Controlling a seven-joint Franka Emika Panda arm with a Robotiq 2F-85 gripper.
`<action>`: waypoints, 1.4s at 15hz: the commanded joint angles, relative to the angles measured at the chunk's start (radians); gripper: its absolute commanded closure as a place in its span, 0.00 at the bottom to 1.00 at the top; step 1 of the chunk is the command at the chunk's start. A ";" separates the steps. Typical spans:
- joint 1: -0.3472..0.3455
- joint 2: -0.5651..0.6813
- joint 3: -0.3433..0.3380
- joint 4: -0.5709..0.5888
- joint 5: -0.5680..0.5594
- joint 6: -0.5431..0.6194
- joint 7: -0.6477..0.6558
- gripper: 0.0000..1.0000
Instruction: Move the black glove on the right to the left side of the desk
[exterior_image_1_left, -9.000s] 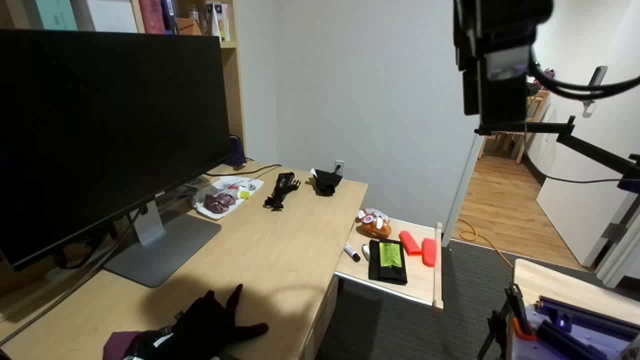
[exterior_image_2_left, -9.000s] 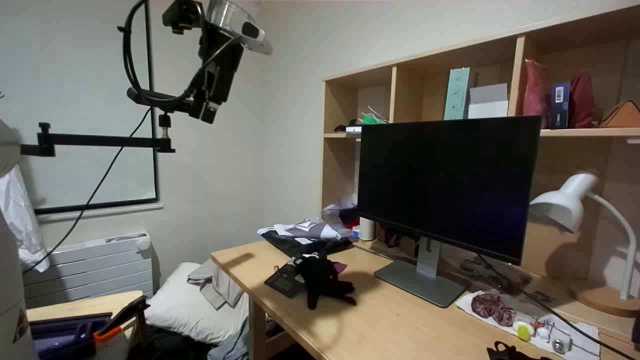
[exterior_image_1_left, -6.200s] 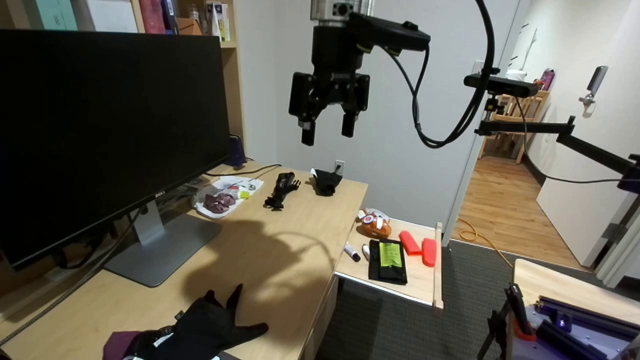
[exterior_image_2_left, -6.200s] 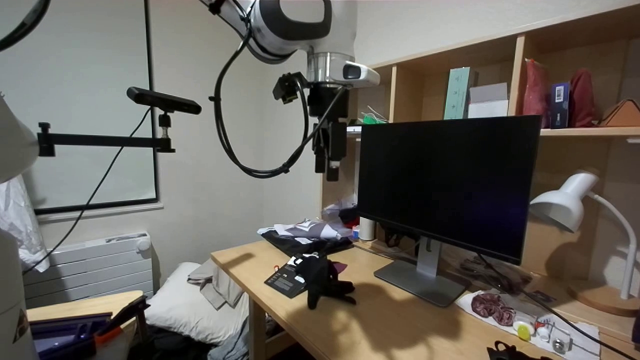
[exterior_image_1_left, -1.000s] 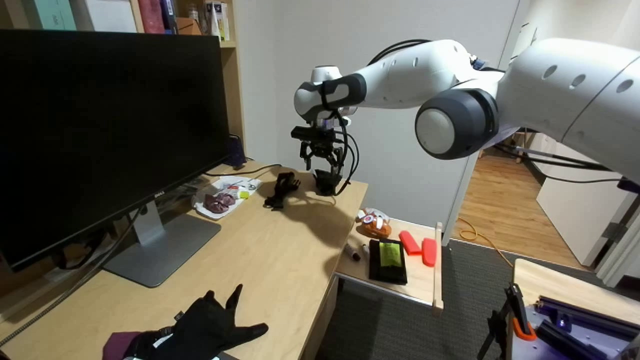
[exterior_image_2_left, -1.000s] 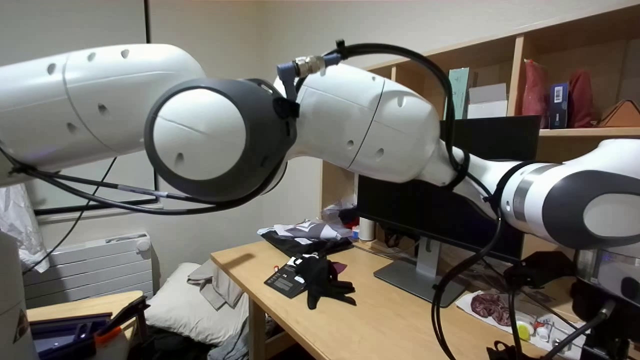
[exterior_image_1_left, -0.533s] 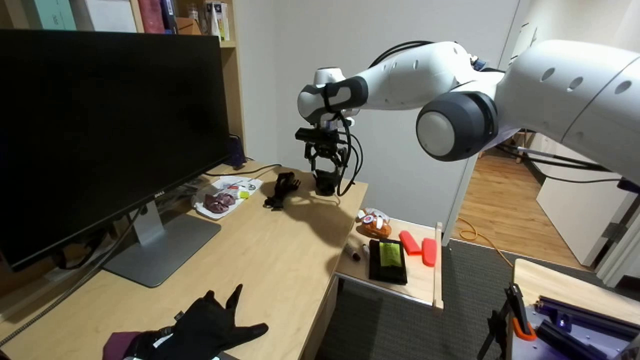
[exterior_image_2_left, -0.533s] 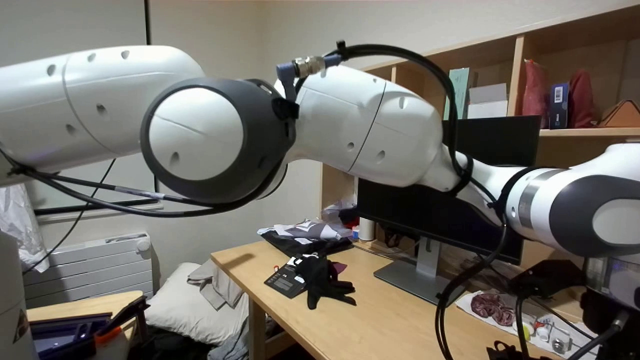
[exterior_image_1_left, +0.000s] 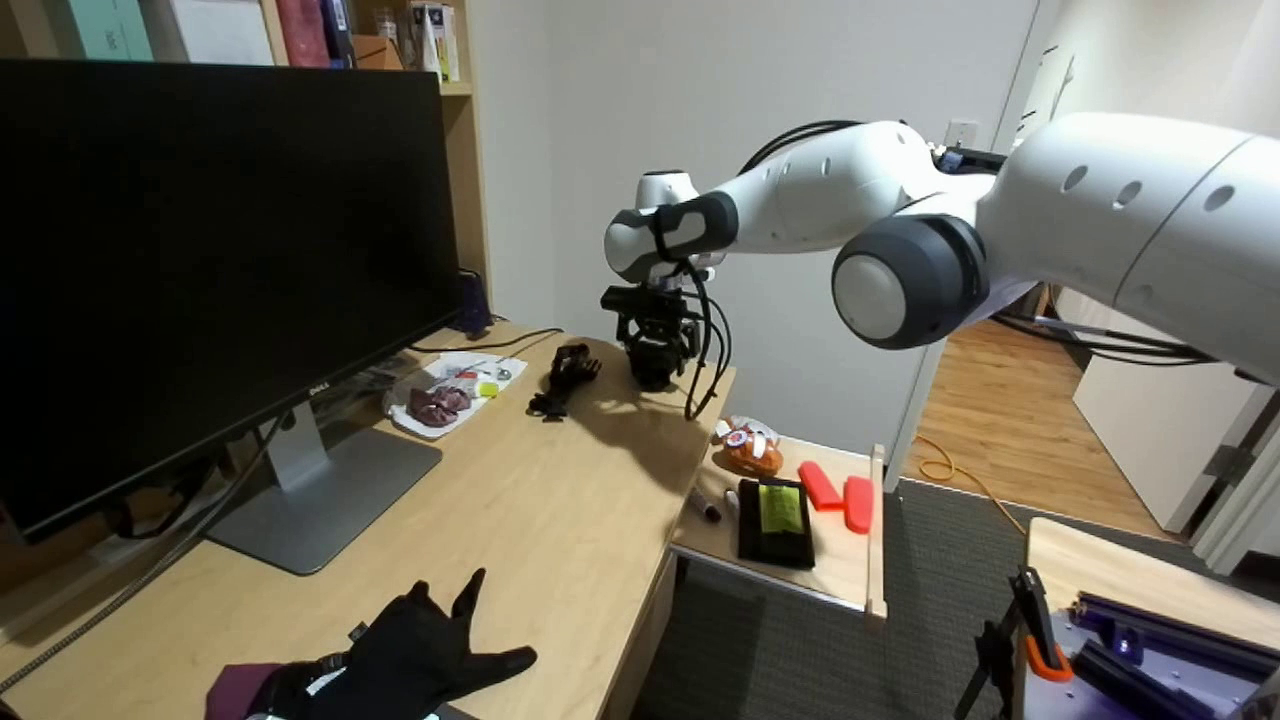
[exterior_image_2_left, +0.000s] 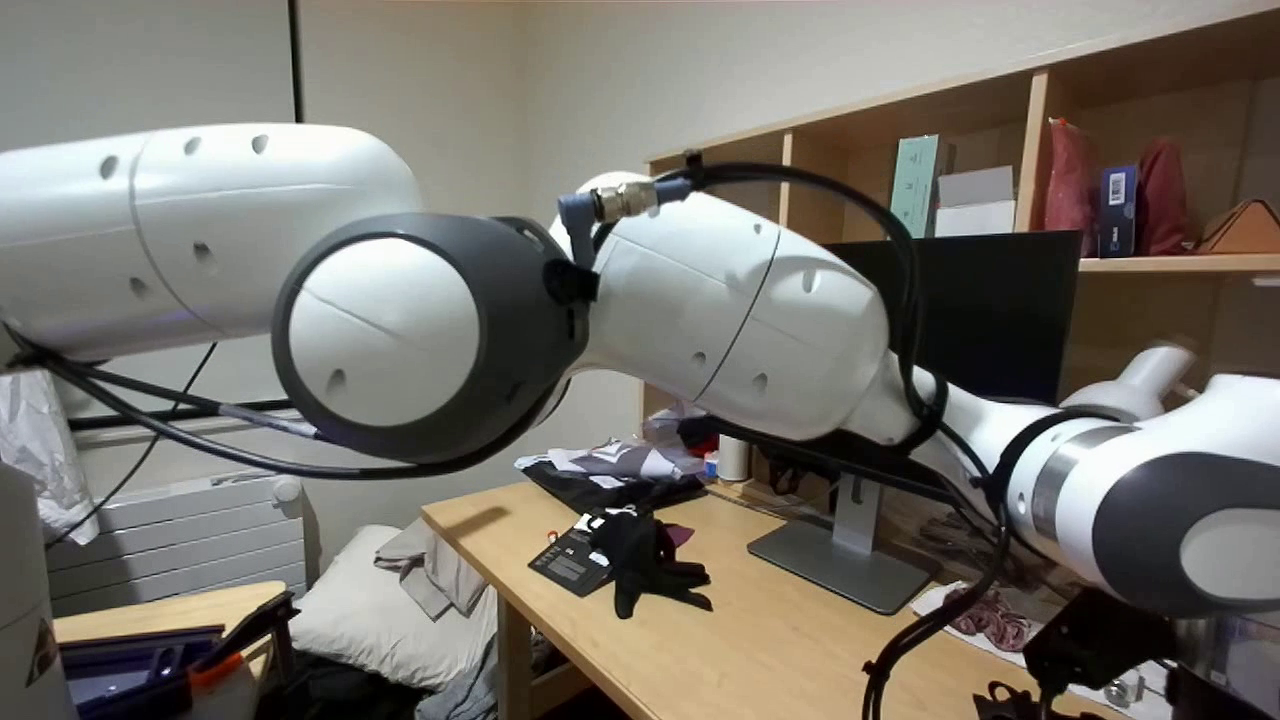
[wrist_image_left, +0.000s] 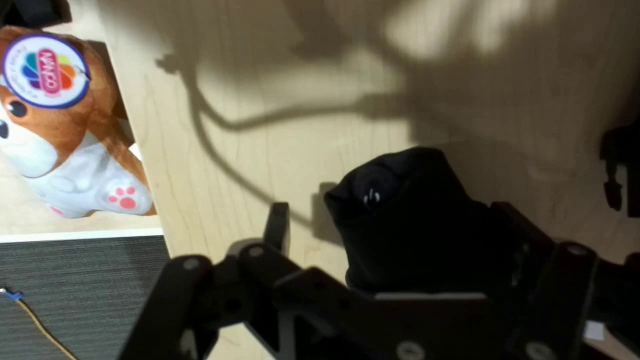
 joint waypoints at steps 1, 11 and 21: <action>-0.014 0.056 0.015 0.064 0.000 0.060 -0.068 0.00; -0.087 0.080 0.038 -0.016 -0.011 0.232 -0.219 0.60; -0.186 0.081 0.092 -0.057 0.009 0.192 -0.520 0.98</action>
